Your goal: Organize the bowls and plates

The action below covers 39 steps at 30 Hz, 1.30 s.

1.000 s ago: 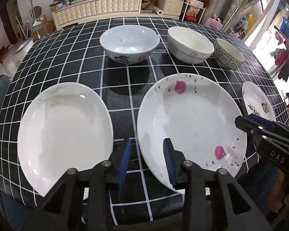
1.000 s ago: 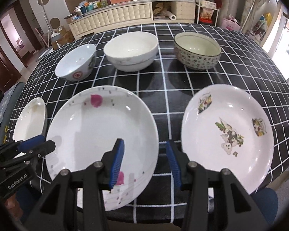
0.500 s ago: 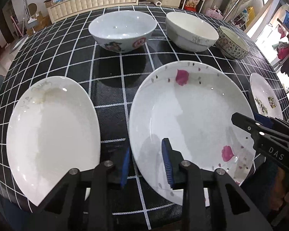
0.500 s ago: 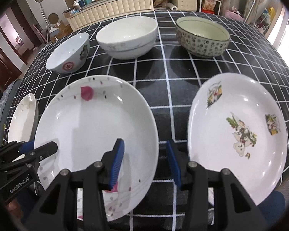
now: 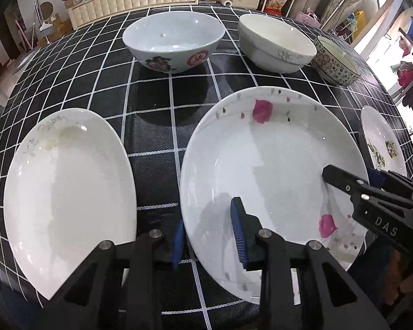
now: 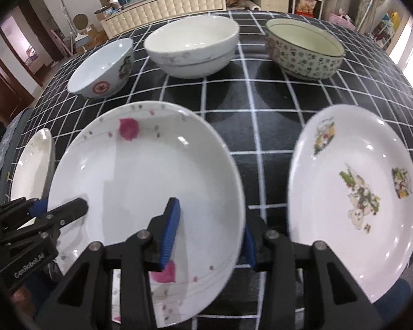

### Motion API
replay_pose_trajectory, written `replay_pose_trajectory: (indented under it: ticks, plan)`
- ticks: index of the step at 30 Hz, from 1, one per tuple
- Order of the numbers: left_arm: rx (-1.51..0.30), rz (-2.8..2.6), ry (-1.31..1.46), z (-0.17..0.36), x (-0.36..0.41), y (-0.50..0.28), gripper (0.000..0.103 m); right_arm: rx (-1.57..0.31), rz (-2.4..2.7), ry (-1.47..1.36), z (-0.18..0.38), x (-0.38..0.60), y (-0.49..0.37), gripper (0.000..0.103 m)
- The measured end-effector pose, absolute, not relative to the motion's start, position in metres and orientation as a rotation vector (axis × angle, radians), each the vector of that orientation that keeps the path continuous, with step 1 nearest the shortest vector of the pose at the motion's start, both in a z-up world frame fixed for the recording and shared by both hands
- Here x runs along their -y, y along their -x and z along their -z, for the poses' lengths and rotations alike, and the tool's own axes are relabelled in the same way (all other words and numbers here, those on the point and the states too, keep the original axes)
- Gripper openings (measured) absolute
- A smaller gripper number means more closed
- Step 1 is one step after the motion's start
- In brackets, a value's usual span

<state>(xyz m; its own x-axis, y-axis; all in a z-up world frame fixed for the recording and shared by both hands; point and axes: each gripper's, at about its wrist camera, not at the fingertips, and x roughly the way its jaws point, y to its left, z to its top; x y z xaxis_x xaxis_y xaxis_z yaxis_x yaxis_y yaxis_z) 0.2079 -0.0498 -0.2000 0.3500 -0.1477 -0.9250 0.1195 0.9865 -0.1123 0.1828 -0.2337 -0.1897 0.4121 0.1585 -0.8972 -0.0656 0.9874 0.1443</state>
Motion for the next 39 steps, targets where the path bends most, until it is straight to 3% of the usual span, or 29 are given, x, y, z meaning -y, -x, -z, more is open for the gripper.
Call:
replay_pose_trajectory:
  ticks: [24, 39]
  plan:
    - [-1.146, 0.123, 0.040, 0.169, 0.035, -0.187, 0.028, -1.057, -0.175, -0.116, 0.155, 0.212, -0.169, 0.045]
    - [-1.082, 0.042, 0.100, 0.136, -0.023, -0.165, 0.028, -1.020, -0.271, -0.086, 0.138, 0.150, -0.169, 0.045]
